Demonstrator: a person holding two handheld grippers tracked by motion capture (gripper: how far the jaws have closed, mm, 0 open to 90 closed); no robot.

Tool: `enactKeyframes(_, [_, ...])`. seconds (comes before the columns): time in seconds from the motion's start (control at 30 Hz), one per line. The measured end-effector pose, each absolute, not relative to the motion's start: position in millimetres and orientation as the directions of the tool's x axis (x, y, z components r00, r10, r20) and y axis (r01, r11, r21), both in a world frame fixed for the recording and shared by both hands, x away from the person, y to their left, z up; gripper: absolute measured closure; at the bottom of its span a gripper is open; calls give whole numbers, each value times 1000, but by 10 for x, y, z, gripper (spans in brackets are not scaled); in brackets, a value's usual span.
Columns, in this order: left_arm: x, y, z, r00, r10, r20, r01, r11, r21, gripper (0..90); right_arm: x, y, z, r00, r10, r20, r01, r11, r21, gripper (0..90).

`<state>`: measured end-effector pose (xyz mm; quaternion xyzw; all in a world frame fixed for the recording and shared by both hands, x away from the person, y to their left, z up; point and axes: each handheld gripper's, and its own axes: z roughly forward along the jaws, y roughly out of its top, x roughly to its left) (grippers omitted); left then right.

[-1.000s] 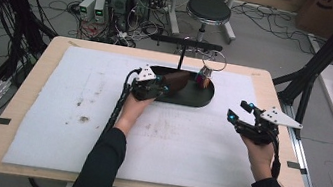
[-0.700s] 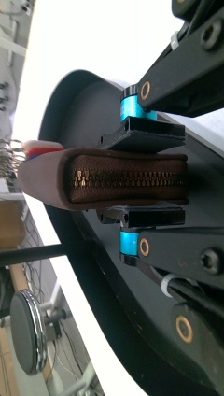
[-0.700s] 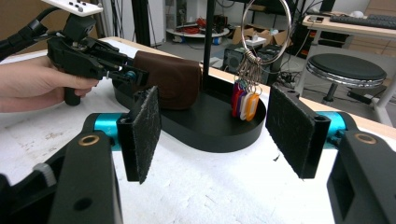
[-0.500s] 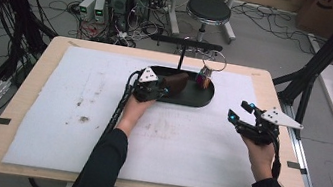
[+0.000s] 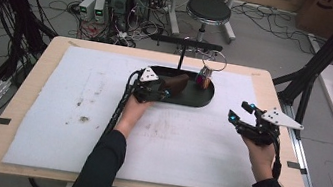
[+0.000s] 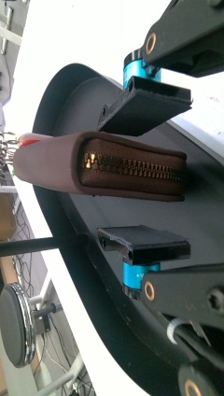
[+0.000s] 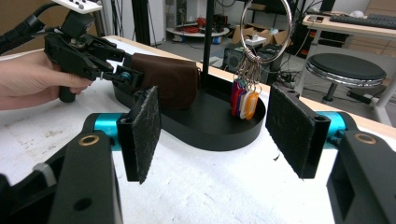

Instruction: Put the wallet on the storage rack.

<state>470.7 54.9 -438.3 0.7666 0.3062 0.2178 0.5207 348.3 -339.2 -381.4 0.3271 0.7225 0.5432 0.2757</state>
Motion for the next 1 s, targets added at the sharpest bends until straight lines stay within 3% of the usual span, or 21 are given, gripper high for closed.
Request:
enactKeyframes(0.17, [4661,570,-4303,714,700,32,254,-301,919,348,3491,-3403,-3816,-633,774,-39,174,190,966,364])
enactKeyframes(0.53, [4299,748,-3951,737,674,50,204,-293,934,283,3529,-3448,-3835,-621,783,-29,197,192,961,358])
enactKeyframes(0.77, [3957,921,-3803,764,643,60,179,-300,937,267,3533,-3464,-3842,-620,783,-50,205,222,953,342])
enactKeyframes(1.0, [3623,1239,-3796,776,631,2,203,-253,946,265,3518,-3482,-3811,-618,784,-57,229,249,941,311])
